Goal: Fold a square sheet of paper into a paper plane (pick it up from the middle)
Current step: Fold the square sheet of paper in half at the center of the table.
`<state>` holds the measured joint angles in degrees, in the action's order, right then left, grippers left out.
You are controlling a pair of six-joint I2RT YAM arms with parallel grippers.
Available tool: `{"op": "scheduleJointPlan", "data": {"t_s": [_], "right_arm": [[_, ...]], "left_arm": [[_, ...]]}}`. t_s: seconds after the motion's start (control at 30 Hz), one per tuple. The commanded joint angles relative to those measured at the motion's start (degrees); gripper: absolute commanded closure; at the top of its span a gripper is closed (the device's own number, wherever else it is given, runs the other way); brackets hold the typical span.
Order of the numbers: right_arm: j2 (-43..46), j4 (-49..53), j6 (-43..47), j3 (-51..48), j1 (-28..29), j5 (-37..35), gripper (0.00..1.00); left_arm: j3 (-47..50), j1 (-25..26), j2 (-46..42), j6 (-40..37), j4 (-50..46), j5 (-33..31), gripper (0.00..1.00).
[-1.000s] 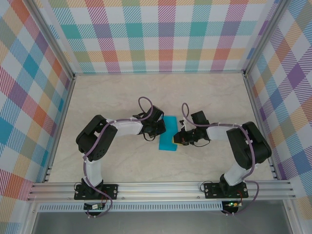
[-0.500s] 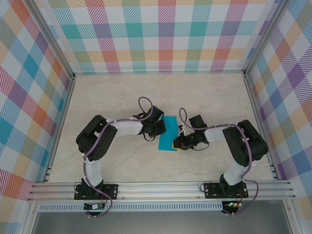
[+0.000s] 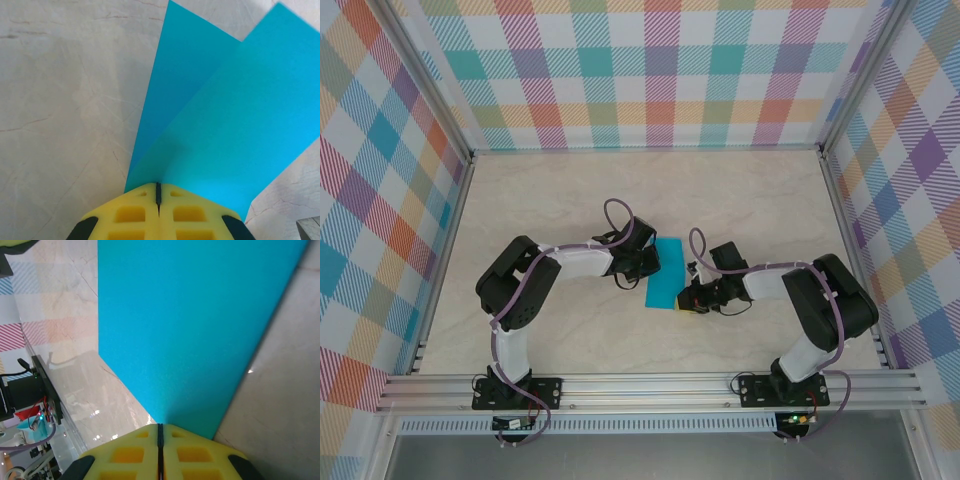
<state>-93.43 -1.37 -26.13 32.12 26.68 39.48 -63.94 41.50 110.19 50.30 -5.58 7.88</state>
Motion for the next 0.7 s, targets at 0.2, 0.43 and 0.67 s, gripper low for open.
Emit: {"op": "scheduleJointPlan", "data": {"t_s": [0.2,0.43,0.67], "right_arm": [[4.0,5.5,1.1,3.0,1.2,-4.1,0.92],[4.9,7.2,1.7,11.1,-3.0,-3.9,0.92],[-5.5,5.2,2.2,18.1,-6.4,-0.2,0.92]], "left_arm": [[1.9,0.9,0.4,-0.5,-5.3,-1.1,1.00],[2.0,1.0,0.5,-0.6,-5.4,-0.9,1.00],[2.3,1.0,0.6,-0.7,-5.4,-0.9,1.00]]}}
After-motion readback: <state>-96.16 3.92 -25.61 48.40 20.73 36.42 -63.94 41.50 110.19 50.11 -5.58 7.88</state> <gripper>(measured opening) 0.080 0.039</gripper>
